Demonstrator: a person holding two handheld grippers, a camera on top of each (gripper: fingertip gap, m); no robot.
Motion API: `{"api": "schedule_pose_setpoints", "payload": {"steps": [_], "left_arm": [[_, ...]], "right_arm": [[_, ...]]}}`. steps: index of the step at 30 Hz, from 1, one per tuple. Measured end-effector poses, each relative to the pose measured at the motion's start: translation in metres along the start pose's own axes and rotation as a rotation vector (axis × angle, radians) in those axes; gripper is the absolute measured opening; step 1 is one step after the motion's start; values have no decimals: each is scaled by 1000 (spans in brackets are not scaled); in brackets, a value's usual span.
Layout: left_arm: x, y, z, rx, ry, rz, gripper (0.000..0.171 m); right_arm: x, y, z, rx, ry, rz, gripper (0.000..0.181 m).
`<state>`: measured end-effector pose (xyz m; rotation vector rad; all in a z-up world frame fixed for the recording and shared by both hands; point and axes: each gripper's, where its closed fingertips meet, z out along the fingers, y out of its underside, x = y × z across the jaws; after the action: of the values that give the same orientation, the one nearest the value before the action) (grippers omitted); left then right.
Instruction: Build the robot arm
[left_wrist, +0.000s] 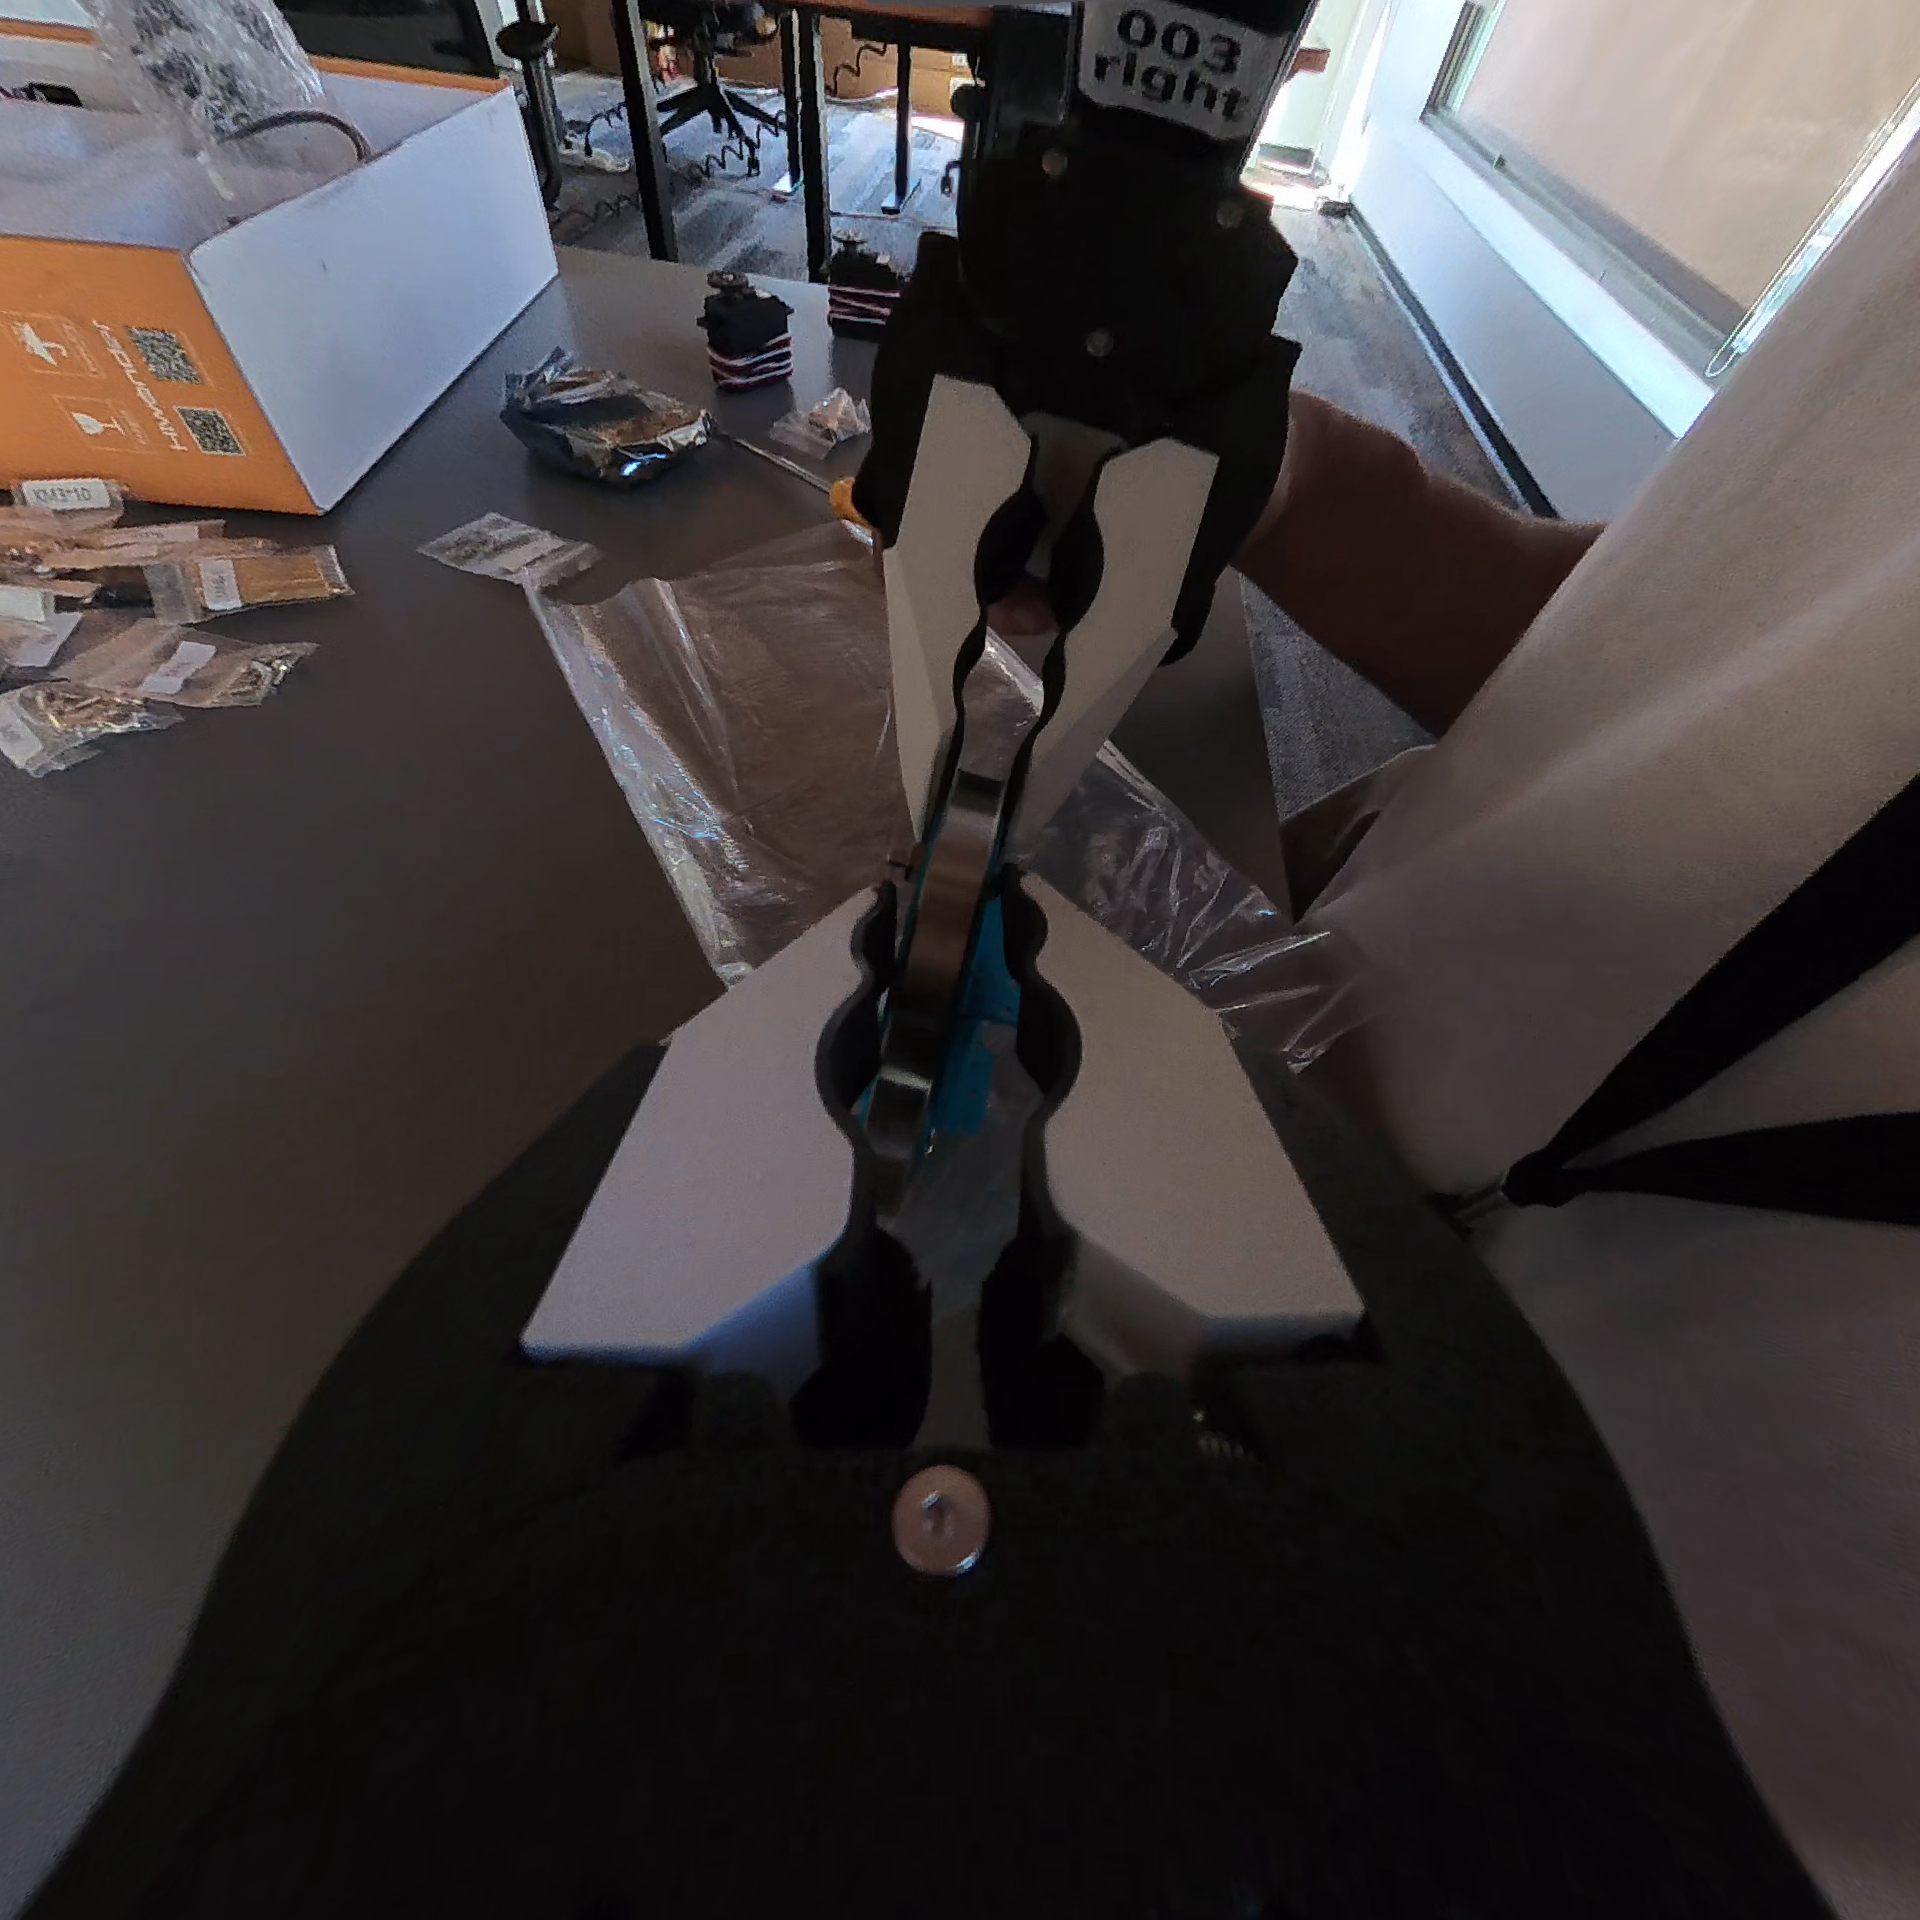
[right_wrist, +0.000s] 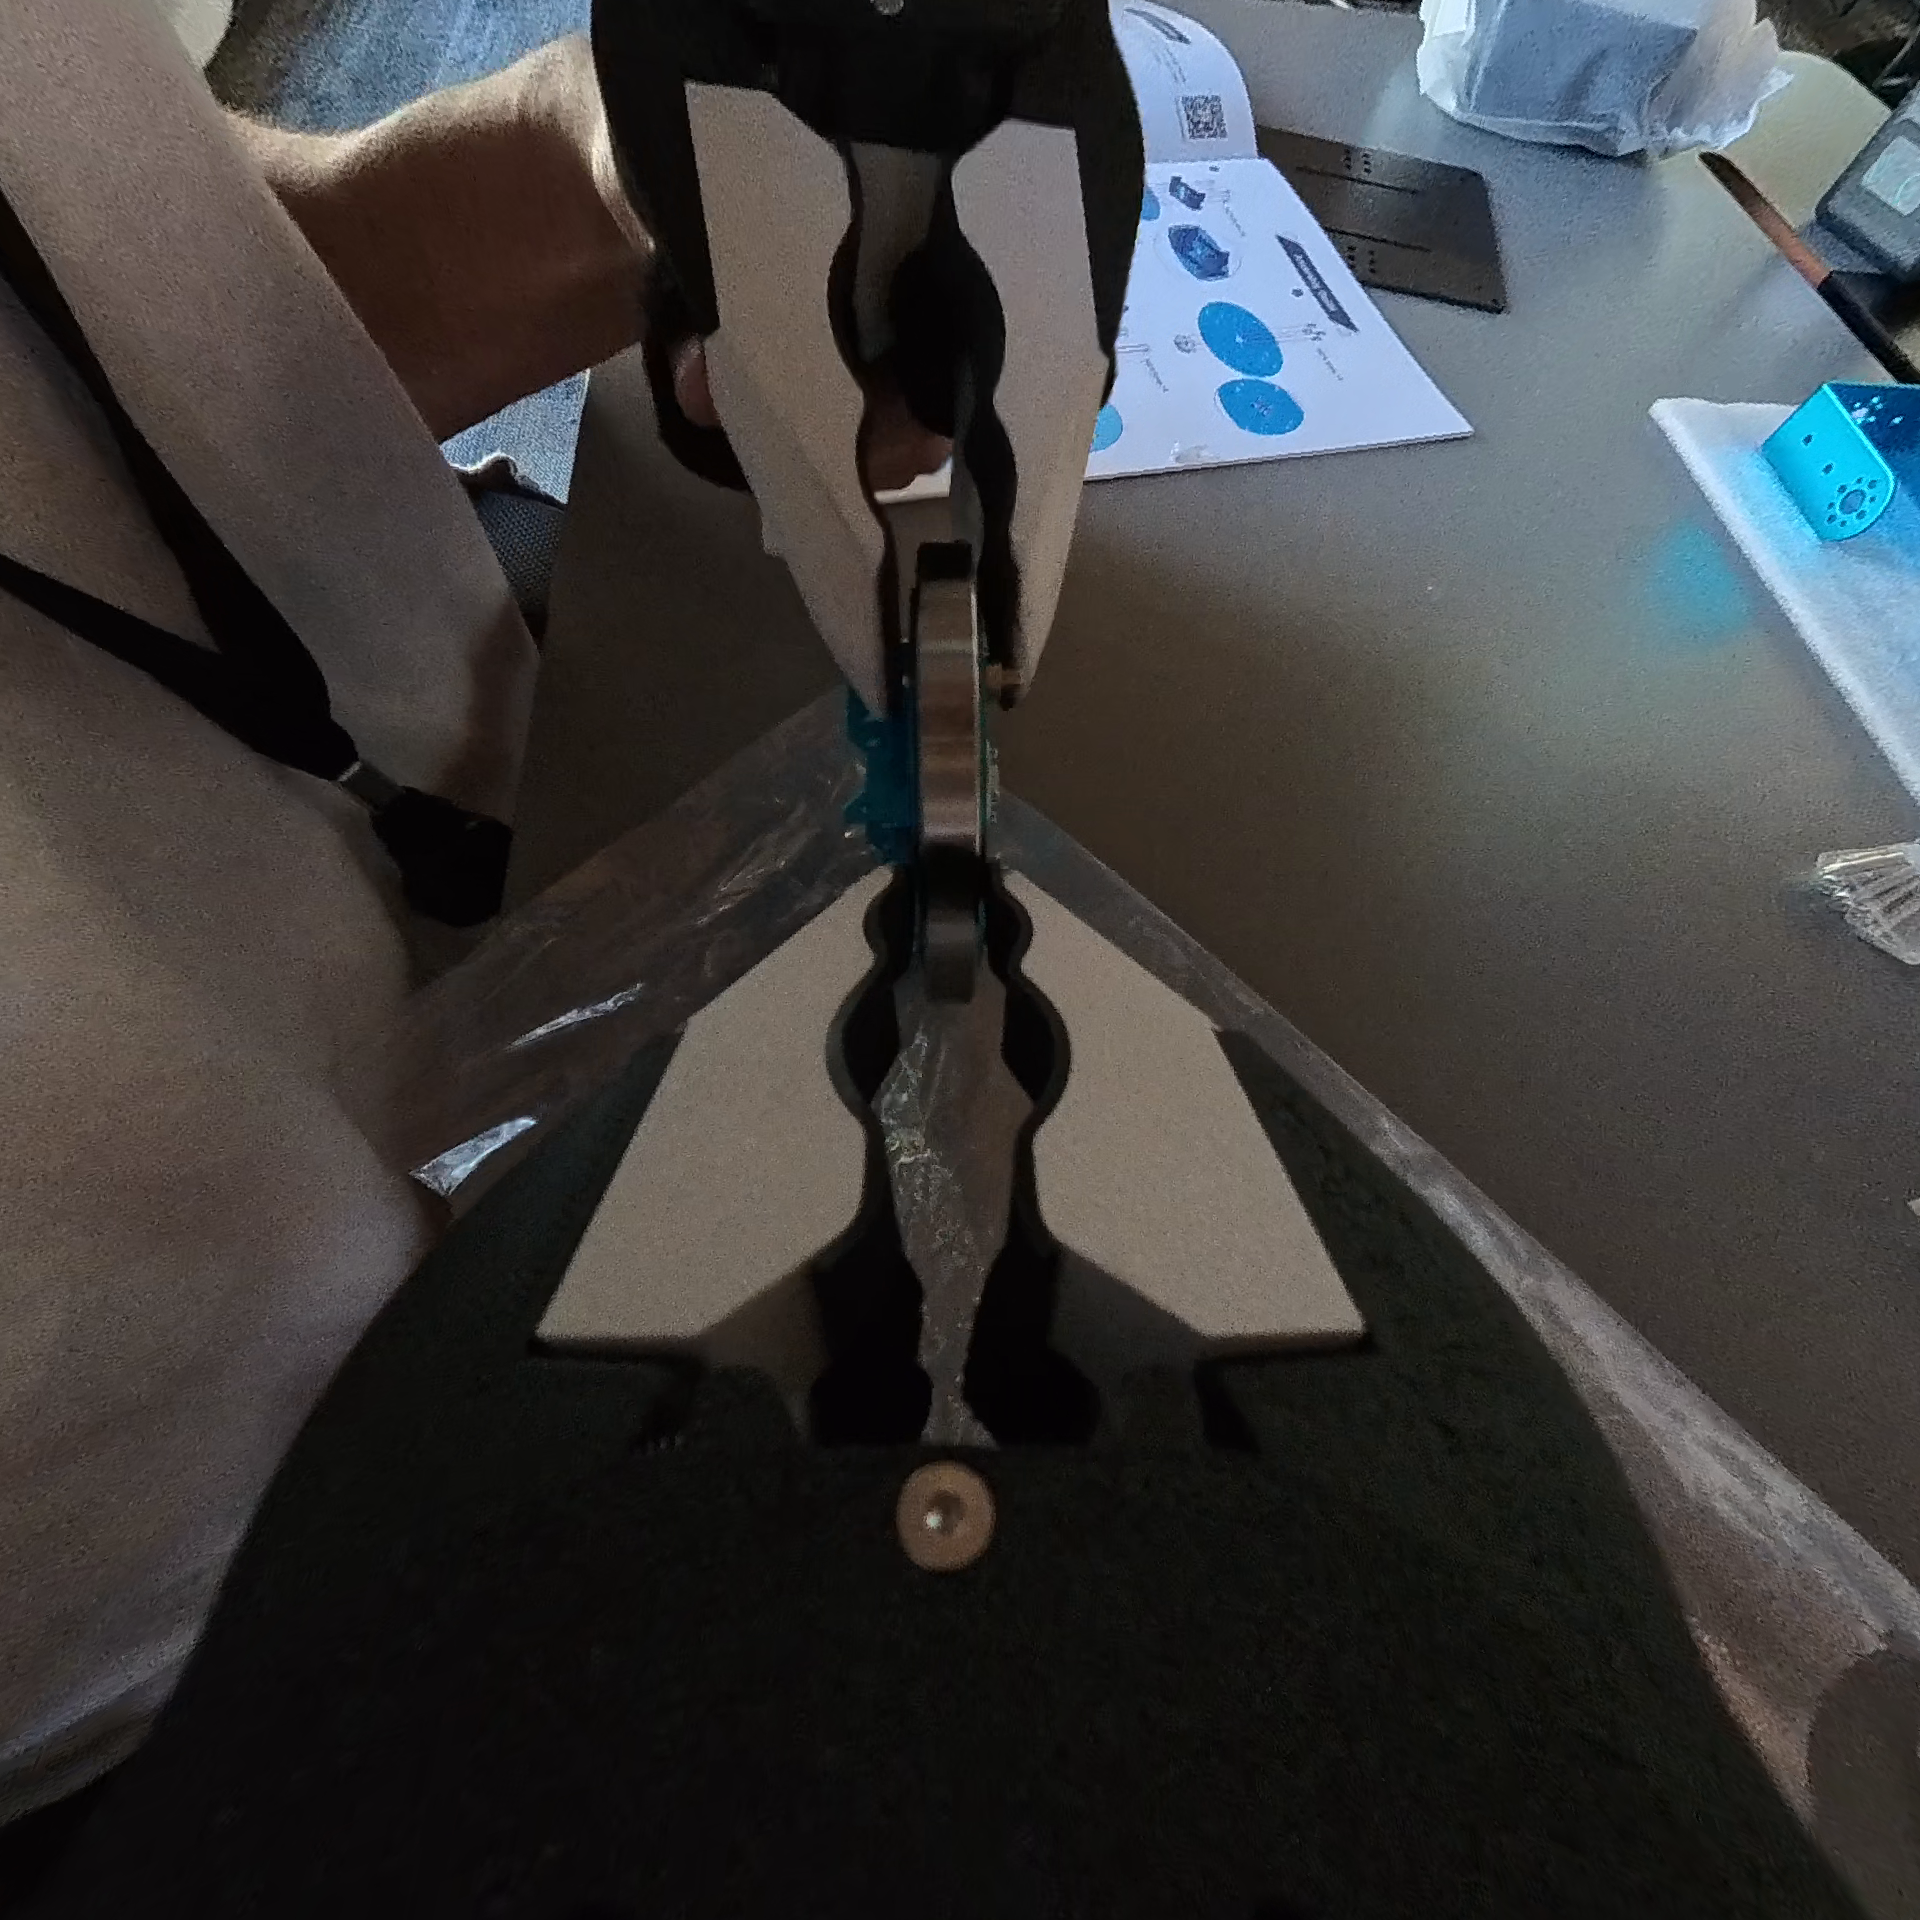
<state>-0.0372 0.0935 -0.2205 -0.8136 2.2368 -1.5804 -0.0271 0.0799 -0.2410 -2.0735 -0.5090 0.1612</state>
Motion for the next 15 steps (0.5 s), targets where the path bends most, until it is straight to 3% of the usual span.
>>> {"api": "schedule_pose_setpoints", "payload": {"steps": [8, 12, 15], "left_arm": [[3, 3, 0, -22, -8, 56, 16], [3, 5, 0, -20, -19, 109, 14], [7, 5, 2, -21, -13, 136, 14]], "right_arm": [[2, 0, -1, 13, 5, 28, 12], [-5, -32, -12, 174, -114, 159, 29], [-7, -30, -4, 81, -128, 139, 35]]}}
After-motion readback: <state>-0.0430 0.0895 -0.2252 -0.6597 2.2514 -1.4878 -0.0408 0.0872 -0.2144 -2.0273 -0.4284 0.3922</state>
